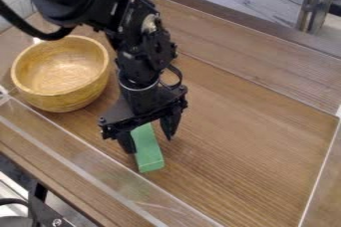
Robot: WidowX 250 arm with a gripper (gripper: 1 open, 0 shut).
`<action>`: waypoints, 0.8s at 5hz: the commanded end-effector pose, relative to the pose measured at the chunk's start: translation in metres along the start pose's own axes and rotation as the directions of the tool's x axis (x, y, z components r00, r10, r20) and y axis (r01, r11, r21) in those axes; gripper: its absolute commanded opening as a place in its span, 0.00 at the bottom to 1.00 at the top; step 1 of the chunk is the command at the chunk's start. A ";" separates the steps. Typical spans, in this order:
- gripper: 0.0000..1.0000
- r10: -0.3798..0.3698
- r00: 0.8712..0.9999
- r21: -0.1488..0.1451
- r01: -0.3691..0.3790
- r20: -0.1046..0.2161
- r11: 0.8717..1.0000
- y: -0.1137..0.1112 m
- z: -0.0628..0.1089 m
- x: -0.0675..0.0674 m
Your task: Put the green stick in the brown bowl
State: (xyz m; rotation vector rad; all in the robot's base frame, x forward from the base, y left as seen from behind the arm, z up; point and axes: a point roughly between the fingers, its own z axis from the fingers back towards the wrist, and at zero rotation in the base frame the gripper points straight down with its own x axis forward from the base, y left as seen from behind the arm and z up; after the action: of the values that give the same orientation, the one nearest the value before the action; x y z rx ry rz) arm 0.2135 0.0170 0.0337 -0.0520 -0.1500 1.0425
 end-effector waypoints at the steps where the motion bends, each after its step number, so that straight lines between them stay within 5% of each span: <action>1: 1.00 -0.037 0.999 -0.009 0.037 0.012 0.999 0.003 -0.004 0.011; 4: 1.00 -0.051 0.999 0.011 0.051 0.007 0.999 0.003 -0.008 0.031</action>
State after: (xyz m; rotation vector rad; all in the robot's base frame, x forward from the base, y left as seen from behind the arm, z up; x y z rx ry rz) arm 0.2189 0.0415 0.0220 -0.0244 -0.1200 0.9873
